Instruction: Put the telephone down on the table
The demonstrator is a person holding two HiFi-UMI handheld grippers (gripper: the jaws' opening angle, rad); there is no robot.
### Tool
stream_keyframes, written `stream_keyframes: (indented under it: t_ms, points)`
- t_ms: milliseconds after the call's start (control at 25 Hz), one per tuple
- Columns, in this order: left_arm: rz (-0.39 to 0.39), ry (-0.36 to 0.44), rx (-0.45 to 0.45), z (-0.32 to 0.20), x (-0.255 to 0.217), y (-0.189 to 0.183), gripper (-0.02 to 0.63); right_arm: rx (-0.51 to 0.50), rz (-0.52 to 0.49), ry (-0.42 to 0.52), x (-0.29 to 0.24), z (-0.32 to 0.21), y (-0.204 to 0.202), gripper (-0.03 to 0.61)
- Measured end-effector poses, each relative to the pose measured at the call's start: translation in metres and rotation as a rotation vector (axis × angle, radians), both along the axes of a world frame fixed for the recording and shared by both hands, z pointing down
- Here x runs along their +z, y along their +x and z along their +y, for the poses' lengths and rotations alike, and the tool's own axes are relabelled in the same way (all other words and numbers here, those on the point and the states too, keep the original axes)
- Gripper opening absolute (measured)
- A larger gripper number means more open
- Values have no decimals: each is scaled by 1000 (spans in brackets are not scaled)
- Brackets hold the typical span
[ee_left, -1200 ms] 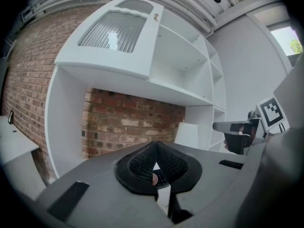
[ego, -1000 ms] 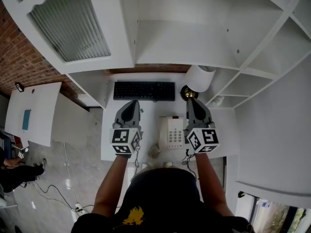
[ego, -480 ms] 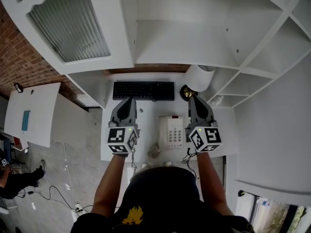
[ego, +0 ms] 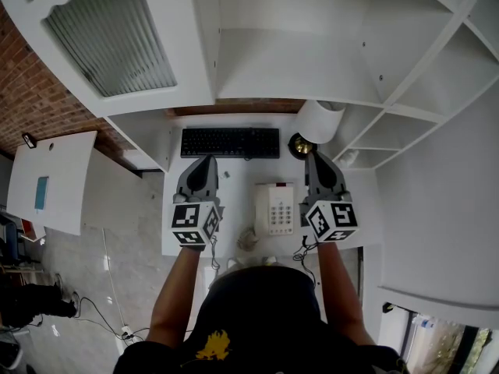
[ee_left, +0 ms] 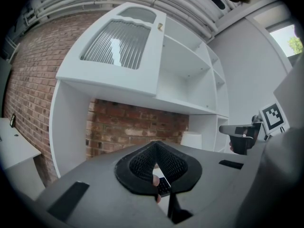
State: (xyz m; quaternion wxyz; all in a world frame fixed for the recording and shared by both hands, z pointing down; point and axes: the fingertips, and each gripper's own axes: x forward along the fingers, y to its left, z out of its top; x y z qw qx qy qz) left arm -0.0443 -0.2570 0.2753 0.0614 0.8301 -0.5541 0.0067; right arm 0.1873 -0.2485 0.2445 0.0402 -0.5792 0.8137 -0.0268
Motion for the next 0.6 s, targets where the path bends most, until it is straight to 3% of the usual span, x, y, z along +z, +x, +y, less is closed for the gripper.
stream_keyframes:
  t_ms: [600]
  points:
    - [-3, -12, 3, 11, 5, -1, 17, 7, 11, -3, -1, 9, 5, -3]
